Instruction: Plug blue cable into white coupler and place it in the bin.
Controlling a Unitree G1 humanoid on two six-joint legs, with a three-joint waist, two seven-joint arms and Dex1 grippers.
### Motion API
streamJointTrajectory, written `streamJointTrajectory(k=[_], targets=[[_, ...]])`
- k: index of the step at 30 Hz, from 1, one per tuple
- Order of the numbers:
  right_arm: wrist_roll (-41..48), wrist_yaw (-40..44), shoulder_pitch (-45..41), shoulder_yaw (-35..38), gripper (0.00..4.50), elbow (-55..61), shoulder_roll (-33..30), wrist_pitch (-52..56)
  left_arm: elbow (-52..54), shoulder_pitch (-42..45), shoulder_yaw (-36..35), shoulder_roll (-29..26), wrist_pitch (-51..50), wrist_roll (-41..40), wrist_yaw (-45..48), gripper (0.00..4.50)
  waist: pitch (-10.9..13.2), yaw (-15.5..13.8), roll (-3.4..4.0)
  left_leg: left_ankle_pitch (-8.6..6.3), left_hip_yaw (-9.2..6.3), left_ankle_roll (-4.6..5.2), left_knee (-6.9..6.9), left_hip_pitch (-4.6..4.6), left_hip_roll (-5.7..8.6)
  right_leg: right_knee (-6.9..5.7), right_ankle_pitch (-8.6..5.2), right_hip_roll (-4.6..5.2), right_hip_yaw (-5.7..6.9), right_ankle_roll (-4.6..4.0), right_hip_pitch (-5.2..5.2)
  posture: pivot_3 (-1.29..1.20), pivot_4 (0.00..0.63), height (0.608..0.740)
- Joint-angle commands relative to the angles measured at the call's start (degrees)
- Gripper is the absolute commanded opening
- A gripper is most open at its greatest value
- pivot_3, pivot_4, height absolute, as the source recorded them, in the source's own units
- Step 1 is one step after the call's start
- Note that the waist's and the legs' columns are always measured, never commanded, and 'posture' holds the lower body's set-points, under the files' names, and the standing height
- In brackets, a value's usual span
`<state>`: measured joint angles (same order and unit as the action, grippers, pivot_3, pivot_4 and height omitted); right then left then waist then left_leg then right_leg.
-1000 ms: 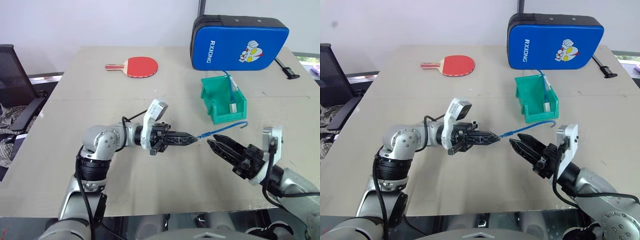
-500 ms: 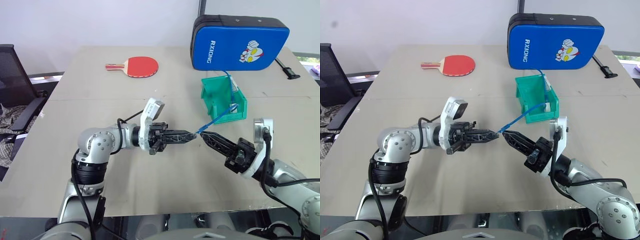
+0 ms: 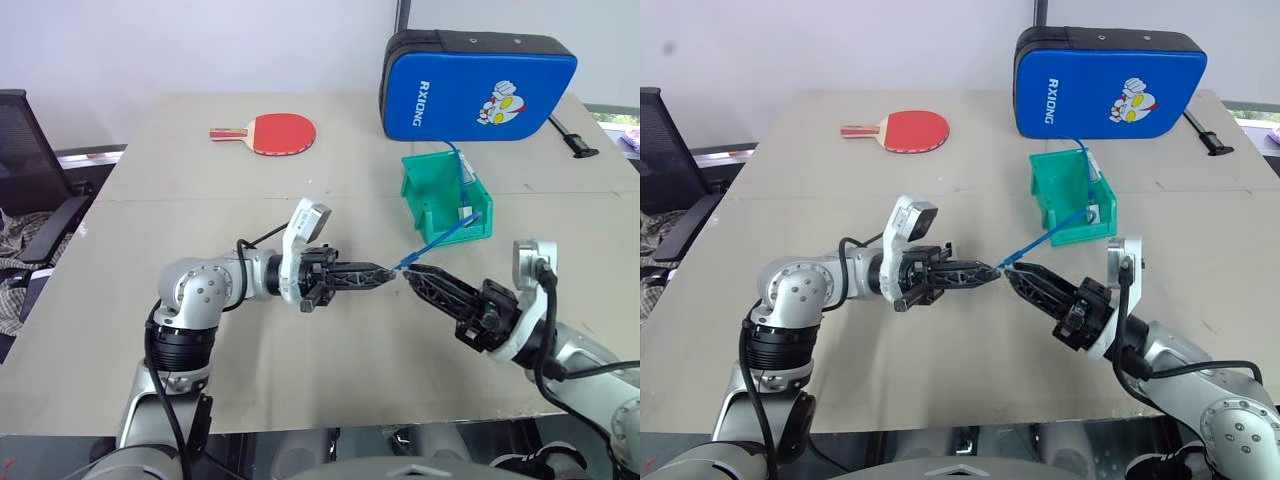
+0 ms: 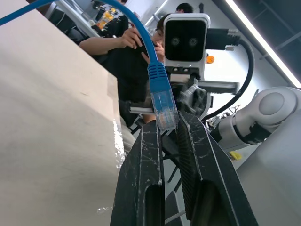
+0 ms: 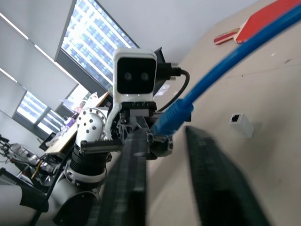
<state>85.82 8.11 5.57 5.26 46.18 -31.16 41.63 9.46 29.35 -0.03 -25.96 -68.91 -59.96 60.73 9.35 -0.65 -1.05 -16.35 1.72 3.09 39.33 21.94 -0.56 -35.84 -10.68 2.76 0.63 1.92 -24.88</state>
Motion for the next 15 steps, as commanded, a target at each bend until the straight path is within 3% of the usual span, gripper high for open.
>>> streamJointTrajectory(k=[1, 15], targets=[[0.35, 0.42, 0.17, -0.27, 1.89, 0.94, -0.22, -1.59, 1.97, 0.23, -0.89, -0.01, 0.16, -2.21, -0.10, 0.00, 0.00, -0.01, 0.00, 0.00, 0.00, 0.00, 0.00, 0.01, 0.00, 0.00, 0.00, 0.00, 0.00, 0.00, 0.00, 0.00, 0.150, 0.731], [4.89, -1.15, -1.82, -1.57, 1.89, 0.45, -0.03, -4.13, 3.80, -1.38, 1.23, -1.66, 1.58, -1.68, 1.14, 0.00, 0.00, 0.00, 0.00, 0.00, 0.00, 0.00, 0.00, 0.01, 0.00, 0.01, 0.00, 0.01, 0.00, 0.00, -0.01, 0.00, 0.150, 0.731]])
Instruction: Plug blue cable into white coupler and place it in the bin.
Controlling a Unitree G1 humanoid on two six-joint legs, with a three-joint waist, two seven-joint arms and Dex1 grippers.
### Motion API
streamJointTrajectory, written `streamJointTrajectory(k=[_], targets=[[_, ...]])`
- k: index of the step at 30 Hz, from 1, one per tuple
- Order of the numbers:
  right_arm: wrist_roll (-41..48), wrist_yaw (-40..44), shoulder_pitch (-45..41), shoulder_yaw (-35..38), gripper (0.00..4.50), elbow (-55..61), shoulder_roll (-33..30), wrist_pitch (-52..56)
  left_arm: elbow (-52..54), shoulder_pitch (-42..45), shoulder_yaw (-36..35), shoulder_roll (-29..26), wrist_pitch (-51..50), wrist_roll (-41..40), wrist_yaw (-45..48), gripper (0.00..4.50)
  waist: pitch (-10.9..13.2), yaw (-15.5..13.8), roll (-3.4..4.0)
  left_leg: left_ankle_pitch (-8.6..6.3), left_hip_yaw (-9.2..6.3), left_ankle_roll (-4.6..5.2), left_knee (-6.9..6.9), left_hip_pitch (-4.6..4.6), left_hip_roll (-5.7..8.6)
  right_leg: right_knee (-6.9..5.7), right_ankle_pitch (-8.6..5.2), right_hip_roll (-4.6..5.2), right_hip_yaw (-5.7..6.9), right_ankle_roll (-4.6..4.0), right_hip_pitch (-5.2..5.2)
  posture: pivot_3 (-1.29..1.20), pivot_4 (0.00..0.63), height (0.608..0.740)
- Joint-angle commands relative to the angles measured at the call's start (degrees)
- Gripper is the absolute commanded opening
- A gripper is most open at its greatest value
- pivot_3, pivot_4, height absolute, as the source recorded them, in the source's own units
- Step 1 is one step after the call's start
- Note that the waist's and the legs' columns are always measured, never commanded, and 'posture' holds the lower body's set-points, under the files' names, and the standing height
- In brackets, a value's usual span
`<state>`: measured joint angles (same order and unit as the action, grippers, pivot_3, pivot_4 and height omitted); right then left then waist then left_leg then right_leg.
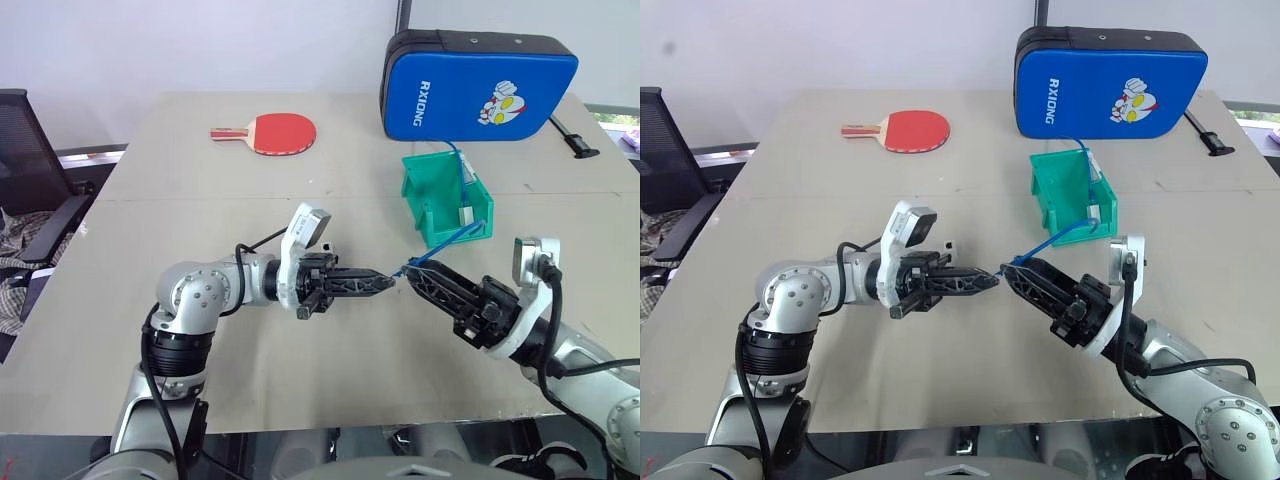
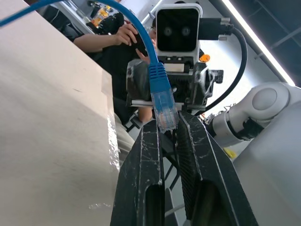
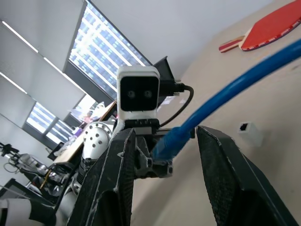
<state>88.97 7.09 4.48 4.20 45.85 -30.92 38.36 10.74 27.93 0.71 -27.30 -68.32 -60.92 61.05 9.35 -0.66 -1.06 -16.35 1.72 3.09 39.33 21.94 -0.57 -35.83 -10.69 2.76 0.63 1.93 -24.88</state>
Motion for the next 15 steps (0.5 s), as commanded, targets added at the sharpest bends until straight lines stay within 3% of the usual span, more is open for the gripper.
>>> streamJointTrajectory(k=[1, 5, 6, 7, 12, 13, 15], targets=[[1.88, -0.36, -0.90, -0.84, 1.89, 0.63, -0.27, -0.78, 2.66, 0.03, 0.60, -0.33, 1.13, -0.66, 0.87, 0.00, 0.00, 0.00, 0.00, 0.00, 0.00, 0.00, 0.00, 0.00, 0.00, 0.00, 0.00, 0.00, 0.00, 0.00, 0.00, 0.00, 0.150, 0.731], [1.76, -0.78, -1.54, -2.35, 0.81, 0.13, -0.46, -0.32, 2.77, 0.05, 0.75, -0.31, 1.55, -0.63, 0.82, 0.00, 0.00, 0.00, 0.00, 0.00, 0.00, 0.00, 0.00, 0.00, 0.00, 0.00, 0.00, 0.00, 0.01, 0.00, 0.00, 0.00, 0.150, 0.731], [1.74, -0.83, -1.67, -2.71, 0.26, 0.10, -0.45, -0.29, 2.90, -0.01, 0.80, -0.42, 1.70, -0.57, 0.86, 0.00, 0.00, 0.01, 0.00, 0.00, 0.00, 0.00, 0.00, 0.00, 0.00, 0.00, 0.00, 0.00, 0.00, 0.00, 0.00, 0.00, 0.150, 0.731], [1.70, -0.87, -1.78, -3.02, 0.06, 0.07, -0.47, -0.28, 3.06, -0.10, 0.85, -0.53, 1.88, -0.47, 0.90, 0.00, 0.00, 0.01, 0.00, 0.00, 0.00, 0.00, 0.00, 0.00, 0.00, 0.00, 0.00, 0.00, 0.01, 0.00, -0.01, 0.00, 0.150, 0.731], [1.58, -0.94, -2.36, -3.46, 0.06, -0.27, -0.38, -0.68, 3.66, -1.30, 0.50, -1.18, 3.77, 0.80, 0.21, 0.00, 0.00, 0.01, 0.00, 0.00, 0.00, 0.00, -0.02, 0.00, -0.01, 0.01, 0.00, 0.00, 0.00, 0.00, -0.01, 0.00, 0.150, 0.731], [1.47, -0.95, -2.46, -3.45, 0.00, -0.36, -0.37, -0.77, 3.76, -1.71, 0.05, -1.45, 3.98, 0.77, -0.07, 0.92, 0.01, 0.01, 0.00, 0.00, 0.00, 0.00, -0.02, 0.00, -0.01, 0.01, 0.00, 0.00, 0.00, 0.00, -0.01, 0.00, 0.150, 0.731], [0.77, -0.82, -2.55, -3.20, 0.00, -0.64, -0.47, -1.04, 4.51, -3.37, -1.27, -1.71, 7.04, 3.35, -2.71, 1.66, 0.00, 0.02, 0.00, 0.00, 0.00, 0.00, -0.02, 0.00, -0.01, 0.01, 0.00, 0.00, 0.00, 0.00, -0.01, 0.00, 0.150, 0.731]])
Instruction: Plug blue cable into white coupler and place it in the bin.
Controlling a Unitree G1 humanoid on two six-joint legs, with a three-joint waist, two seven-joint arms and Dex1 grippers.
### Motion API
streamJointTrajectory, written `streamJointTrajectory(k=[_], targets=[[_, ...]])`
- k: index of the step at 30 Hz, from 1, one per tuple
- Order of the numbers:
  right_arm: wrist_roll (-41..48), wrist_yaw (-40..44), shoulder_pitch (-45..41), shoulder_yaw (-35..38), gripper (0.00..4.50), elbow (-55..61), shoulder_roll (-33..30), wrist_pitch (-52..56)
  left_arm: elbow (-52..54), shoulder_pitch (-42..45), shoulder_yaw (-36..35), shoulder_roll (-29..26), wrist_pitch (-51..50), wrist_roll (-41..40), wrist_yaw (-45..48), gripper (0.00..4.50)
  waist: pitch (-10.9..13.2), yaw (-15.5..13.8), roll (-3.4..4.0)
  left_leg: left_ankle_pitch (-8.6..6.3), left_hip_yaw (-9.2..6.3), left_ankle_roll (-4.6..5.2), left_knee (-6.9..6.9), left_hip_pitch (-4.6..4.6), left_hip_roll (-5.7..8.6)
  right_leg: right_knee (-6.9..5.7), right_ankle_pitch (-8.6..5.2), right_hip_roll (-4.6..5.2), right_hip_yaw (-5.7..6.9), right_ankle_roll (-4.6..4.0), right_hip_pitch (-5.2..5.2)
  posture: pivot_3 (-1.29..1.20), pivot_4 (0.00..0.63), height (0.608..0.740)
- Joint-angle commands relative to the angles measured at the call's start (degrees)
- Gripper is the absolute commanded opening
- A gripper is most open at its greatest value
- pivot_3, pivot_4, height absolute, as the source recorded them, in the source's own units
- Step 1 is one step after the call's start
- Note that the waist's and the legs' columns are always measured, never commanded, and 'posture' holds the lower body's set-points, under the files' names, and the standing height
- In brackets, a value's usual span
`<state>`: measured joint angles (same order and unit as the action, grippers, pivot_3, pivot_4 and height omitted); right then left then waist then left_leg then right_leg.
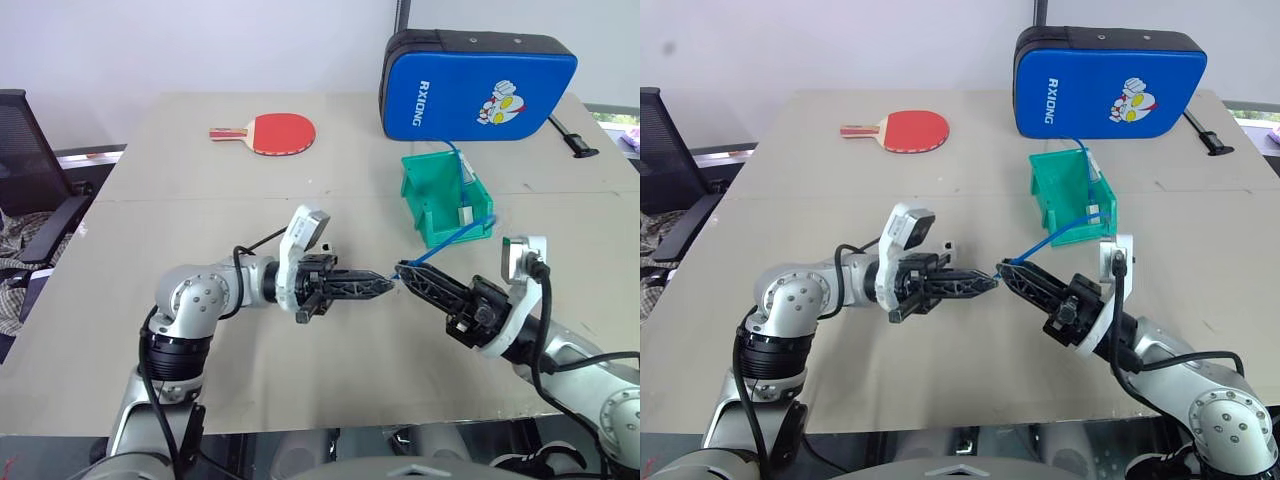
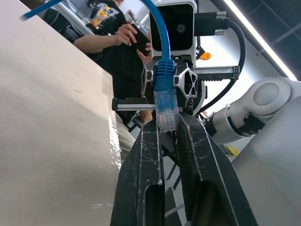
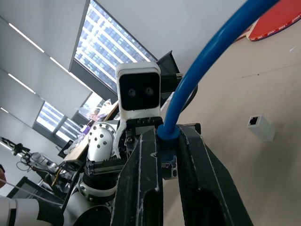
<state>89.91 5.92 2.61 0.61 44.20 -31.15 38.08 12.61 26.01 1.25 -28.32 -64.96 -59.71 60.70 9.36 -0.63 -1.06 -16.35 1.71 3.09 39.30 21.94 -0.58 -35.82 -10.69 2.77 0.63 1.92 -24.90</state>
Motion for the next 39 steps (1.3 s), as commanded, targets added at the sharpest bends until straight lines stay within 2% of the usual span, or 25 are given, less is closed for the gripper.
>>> streamJointTrajectory(k=[1, 2, 4, 7, 9, 13, 18, 23, 26, 31, 34, 39], targets=[[-0.55, 0.40, -0.62, 0.57, 0.00, 0.89, -0.30, -0.91, 3.06, -2.47, -2.36, -0.87, 5.39, 3.62, -3.75, 2.18, 0.00, -0.01, 0.00, 0.00, 0.00, 0.00, 0.00, 0.00, 0.00, 0.00, 0.00, 0.01, 0.00, 0.00, 0.00, 0.00, 0.150, 0.731], [-0.90, 0.51, -0.49, 0.79, 0.00, 0.74, -0.38, -1.01, 3.63, -3.72, -2.64, -1.35, 7.17, 5.28, -4.60, 2.58, 0.00, -0.02, 0.00, 0.00, 0.00, 0.00, -0.01, 0.00, 0.00, 0.00, 0.00, 0.01, 0.00, 0.00, 0.00, 0.00, 0.150, 0.731], [-2.16, 1.06, -0.11, 1.49, 0.00, 0.04, -0.58, -1.24, 5.15, -9.16, -0.64, -3.35, 23.39, 19.61, -7.00, 3.35, 0.00, 0.07, 0.01, 0.00, 0.00, 0.00, -0.01, 0.01, -0.01, 0.01, 0.00, 0.02, 0.00, 0.00, 0.00, 0.00, 0.150, 0.731], [-4.04, 1.66, 0.26, 2.09, 0.00, -1.05, -0.25, -1.82, 3.04, -13.46, -2.71, -3.95, 37.21, 30.93, -12.40, 3.35, 0.00, -0.05, 0.01, 0.00, 0.15, 0.00, -0.18, -0.06, -0.02, 0.04, 0.11, 0.08, -0.24, -0.19, -0.05, 0.00, 0.150, 0.731], [-5.09, 2.09, 0.14, 1.96, 0.00, -1.87, 0.05, -2.03, -0.25, -14.05, -3.51, -4.42, 41.26, 34.65, -14.27, 3.35, 0.00, -0.51, -0.01, 0.00, 0.10, -0.01, -0.17, 0.04, -0.04, 0.04, 0.13, 0.12, -0.21, -0.22, -0.13, 0.00, 0.150, 0.731], [-6.61, 3.11, -0.80, 1.37, 0.00, -3.21, 0.37, -1.50, -5.70, -13.32, -1.43, -5.26, 47.25, 39.13, -12.26, 3.35, 0.01, -0.45, -0.01, 0.00, 0.08, -0.01, -0.09, 0.14, -0.02, 0.06, 0.08, 0.23, 0.03, -0.14, -0.13, 0.00, 0.150, 0.731], [-8.28, 3.76, -2.18, 0.93, 0.00, -4.23, 0.30, -0.80, -14.68, -8.67, 2.22, -4.77, 51.23, 41.77, -6.85, 3.35, 0.01, -0.23, -0.02, -0.03, 0.15, 0.05, -0.09, 0.30, 0.01, 0.14, 0.13, 0.24, 0.10, -0.18, -0.26, 0.00, 0.150, 0.731], [-9.17, 3.04, -0.97, 1.19, 0.00, -2.89, 0.38, -1.00, -32.23, 1.49, 6.56, -1.96, 60.34, 47.59, -2.81, 3.35, 0.00, -0.25, -0.04, -0.03, 0.07, 0.05, -0.04, 0.40, 0.02, 0.09, 0.15, 0.14, 0.17, -0.19, -0.31, 0.00, 0.150, 0.731], [-9.86, 2.48, -0.40, 1.03, 0.00, -2.03, 0.46, -1.12, -40.67, 5.15, 8.62, -0.86, 65.91, 50.65, -0.29, 2.70, -0.01, -0.14, -0.06, -0.03, 0.14, 0.06, -0.03, 0.46, 0.02, 0.10, 0.25, 0.14, 0.10, -0.01, -0.36, 0.00, 0.150, 0.731], [-13.57, 2.99, -0.03, 1.13, 0.00, -0.41, -0.23, -1.48, -46.77, 8.34, 8.84, 0.51, 69.62, 50.02, 6.26, 0.58, -0.03, -0.15, -0.07, -0.03, 0.12, 0.06, -0.03, 0.46, 0.03, 0.09, 0.28, 0.14, 0.12, 0.03, -0.36, 0.00, 0.150, 0.731], [-20.45, 5.22, -2.73, -0.52, 0.00, -0.51, -1.05, -1.78, -42.97, 7.10, 9.33, 0.68, 68.06, 47.62, 12.12, 0.57, -0.02, -0.02, -0.07, -0.03, 0.13, 0.07, -0.01, 0.47, 0.02, 0.10, 0.28, 0.16, 0.12, 0.04, -0.36, 0.00, 0.150, 0.731], [-34.75, 10.06, -13.35, -7.71, 0.00, -7.00, -0.48, -1.91, -31.30, 3.43, 12.87, 1.46, 62.68, 46.73, 16.44, 0.57, -0.03, 0.06, -0.07, -0.03, 0.18, 0.07, 0.06, 0.45, 0.01, 0.02, 0.28, 0.12, 0.05, 0.02, -0.39, 0.00, 0.150, 0.731]])
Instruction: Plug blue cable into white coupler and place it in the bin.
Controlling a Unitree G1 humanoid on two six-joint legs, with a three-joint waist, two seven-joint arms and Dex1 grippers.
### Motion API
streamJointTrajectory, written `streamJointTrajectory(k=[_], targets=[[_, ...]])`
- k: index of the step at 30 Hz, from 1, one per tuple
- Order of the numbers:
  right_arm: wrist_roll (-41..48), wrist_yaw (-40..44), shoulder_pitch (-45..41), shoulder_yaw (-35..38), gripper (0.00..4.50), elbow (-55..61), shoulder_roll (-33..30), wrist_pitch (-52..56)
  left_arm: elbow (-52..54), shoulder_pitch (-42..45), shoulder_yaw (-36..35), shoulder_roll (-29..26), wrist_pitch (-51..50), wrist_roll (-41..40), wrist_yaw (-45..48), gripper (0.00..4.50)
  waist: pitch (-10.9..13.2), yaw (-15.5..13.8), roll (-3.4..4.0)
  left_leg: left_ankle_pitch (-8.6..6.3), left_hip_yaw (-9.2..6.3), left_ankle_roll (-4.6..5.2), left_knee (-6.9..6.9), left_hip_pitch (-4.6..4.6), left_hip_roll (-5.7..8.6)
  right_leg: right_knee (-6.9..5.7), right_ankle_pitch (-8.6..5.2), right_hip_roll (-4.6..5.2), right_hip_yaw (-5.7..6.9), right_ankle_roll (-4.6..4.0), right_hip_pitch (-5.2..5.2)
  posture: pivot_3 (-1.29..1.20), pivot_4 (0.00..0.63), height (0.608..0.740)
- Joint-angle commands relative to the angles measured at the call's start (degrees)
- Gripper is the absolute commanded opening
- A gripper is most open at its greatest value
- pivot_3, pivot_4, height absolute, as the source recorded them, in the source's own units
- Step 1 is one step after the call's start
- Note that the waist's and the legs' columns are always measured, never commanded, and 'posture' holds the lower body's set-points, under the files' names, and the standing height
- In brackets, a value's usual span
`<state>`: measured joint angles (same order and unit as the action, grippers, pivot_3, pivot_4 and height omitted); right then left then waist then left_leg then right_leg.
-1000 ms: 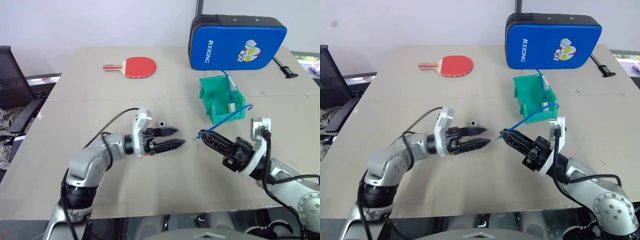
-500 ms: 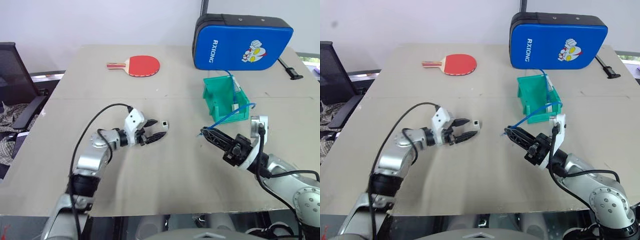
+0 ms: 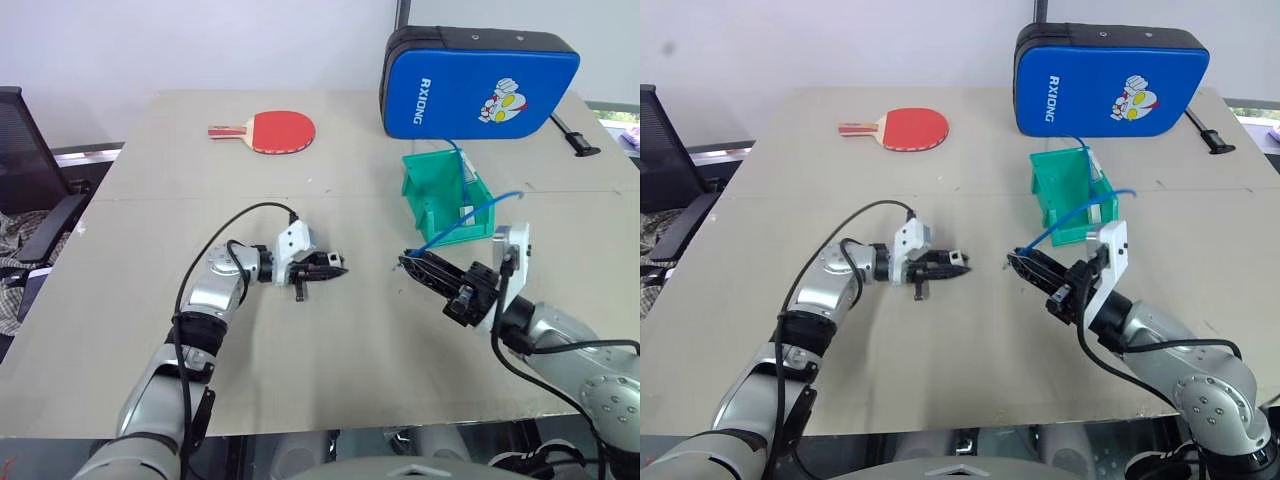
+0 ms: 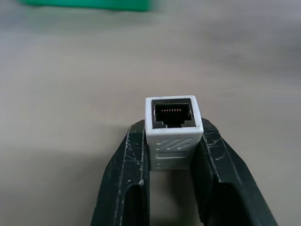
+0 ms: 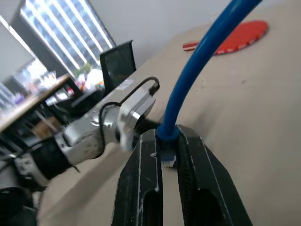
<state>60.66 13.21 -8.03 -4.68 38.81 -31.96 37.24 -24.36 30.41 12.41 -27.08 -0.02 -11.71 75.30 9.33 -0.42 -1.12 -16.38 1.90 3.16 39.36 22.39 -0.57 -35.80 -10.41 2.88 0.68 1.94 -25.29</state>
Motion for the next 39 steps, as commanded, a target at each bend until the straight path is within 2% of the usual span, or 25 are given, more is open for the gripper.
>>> streamJointTrajectory(k=[1, 5, 12, 19, 26, 39], targets=[[-7.85, 4.02, -4.55, -3.76, 0.00, -3.30, 0.52, -1.07, 7.39, -1.49, 2.50, 0.29, -3.01, -0.99, 2.26, 0.57, -0.01, -0.32, -0.01, 0.00, -0.05, 0.00, 0.01, 0.01, 0.00, -0.02, -0.02, -0.02, 0.03, -0.04, -0.01, 0.00, 0.150, 0.731], [-16.86, 11.03, -9.90, -9.51, 0.00, -9.59, -0.54, -1.56, 9.15, -1.68, 4.58, 0.40, -2.30, 0.95, 2.69, 0.57, 0.00, -0.33, -0.01, 0.00, -0.15, 0.00, 0.02, 0.08, 0.00, -0.03, 0.00, -0.07, 0.09, -0.01, -0.03, 0.00, 0.150, 0.731], [-24.19, 21.85, -12.96, -14.40, 0.00, -14.60, -0.35, -2.02, 8.10, -1.10, 5.34, 0.26, -1.62, 2.12, 2.71, 0.57, 0.00, -0.33, -0.01, 0.00, -0.12, 0.00, 0.02, 0.23, 0.01, -0.03, 0.01, -0.07, 0.08, 0.00, -0.17, 0.00, 0.150, 0.731], [-30.31, 26.52, -12.53, -16.40, 0.00, -17.16, 0.67, -3.07, 8.24, -1.01, 5.30, 0.00, -1.75, 2.09, 3.09, 0.57, -0.01, -0.31, -0.01, 0.00, -0.11, 0.00, 0.06, 0.22, 0.02, -0.05, 0.01, -0.07, 0.08, 0.01, -0.16, 0.00, 0.150, 0.731], [-37.89, 30.95, -12.12, -19.51, 0.00, -19.07, -1.35, -4.64, 8.05, -0.54, 5.41, 0.04, -0.97, 2.30, 4.00, 0.57, -0.04, -0.30, 0.00, 0.01, -0.12, 0.00, 0.06, 0.19, 0.02, -0.08, 0.02, -0.08, 0.08, 0.01, -0.16, 0.00, 0.150, 0.731], [-45.85, 39.18, -16.66, -24.14, 0.00, -26.76, 0.24, -9.24, 7.08, 0.03, 5.81, 0.26, 1.30, 2.97, 4.76, 0.57, -0.19, -0.26, -0.03, 0.01, -0.08, 0.00, 0.07, 0.10, 0.03, -0.12, 0.02, -0.08, 0.06, 0.00, -0.12, 0.00, 0.150, 0.731]])
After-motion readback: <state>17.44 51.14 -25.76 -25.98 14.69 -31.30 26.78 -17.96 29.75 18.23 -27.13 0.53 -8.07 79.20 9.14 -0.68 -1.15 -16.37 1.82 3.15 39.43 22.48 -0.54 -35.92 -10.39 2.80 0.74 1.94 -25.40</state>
